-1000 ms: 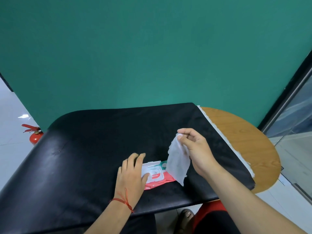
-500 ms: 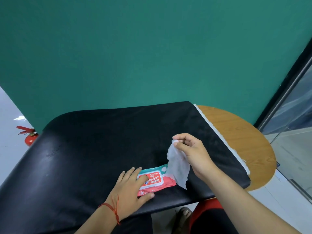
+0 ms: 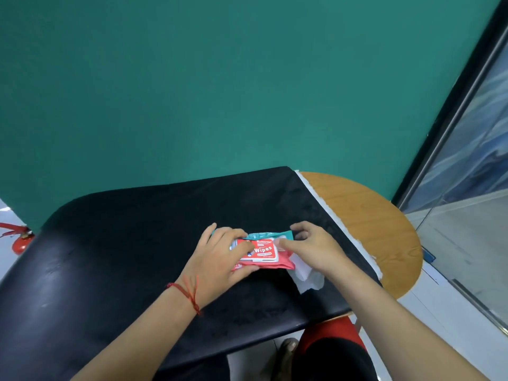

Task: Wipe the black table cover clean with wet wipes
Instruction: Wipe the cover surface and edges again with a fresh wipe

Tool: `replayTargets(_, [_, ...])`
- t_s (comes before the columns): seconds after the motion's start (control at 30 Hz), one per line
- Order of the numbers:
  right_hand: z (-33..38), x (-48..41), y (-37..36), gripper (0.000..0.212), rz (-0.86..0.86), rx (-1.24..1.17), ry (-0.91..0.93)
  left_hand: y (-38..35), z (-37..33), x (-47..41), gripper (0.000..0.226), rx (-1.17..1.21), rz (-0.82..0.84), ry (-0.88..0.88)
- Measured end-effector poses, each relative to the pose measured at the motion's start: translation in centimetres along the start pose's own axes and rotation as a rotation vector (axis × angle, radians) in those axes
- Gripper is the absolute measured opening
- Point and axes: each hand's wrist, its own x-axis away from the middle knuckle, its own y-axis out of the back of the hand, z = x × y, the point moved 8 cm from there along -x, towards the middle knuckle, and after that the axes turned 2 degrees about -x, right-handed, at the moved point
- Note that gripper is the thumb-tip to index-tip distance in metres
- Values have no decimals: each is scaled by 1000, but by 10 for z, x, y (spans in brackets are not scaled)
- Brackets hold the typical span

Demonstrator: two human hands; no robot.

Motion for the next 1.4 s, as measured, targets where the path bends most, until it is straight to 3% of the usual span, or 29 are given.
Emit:
replayTargets(0.07, [-10,-1,8,34,135,-202,-73,-4,-7,-18,46,-29,26,-70])
replayTargets(0.13, [-19,2,15,30,225,-406,-144,-11,-14,-37,49,-86,87,-72])
replayTargets(0.27, [-55,-14,61,20,-37,-629,-230,-28,-20,-54,55,0,145,121])
replayTargets(0.37, [-87,-32,100,22,-215,-763,-274,-50,-28,-44,52,73,179,156])
replayTargets(0.5, [-116,-50,143,25,-411,-838,-310,-78,-33,-22,52,145,280,179])
replayTargets(0.67, [-156,-57,146,35,-363,-812,-517,-93,-34,-16,51,194,366,211])
replayTargets(0.8, [-215,-71,152,58,-463,-718,-552,-97,-40,-23,50,257,346,219])
replayTargets(0.9, [-186,-49,138,38,-413,-759,-550,-100,-54,-29,50,322,344,231])
replayTargets(0.97, [-153,-34,130,28,-354,-770,-470,-97,-69,-38,51,429,344,262])
replayTargets(1.07, [-108,-23,119,32,-250,-857,-282,-93,-91,-55,55,696,350,390])
replayTargets(1.27, [-6,6,96,39,83,-908,14,-94,-105,-79,97,1329,375,687])
replayTargets(1.4, [29,5,88,41,152,-944,123,-82,-99,-73,54,1780,378,773])
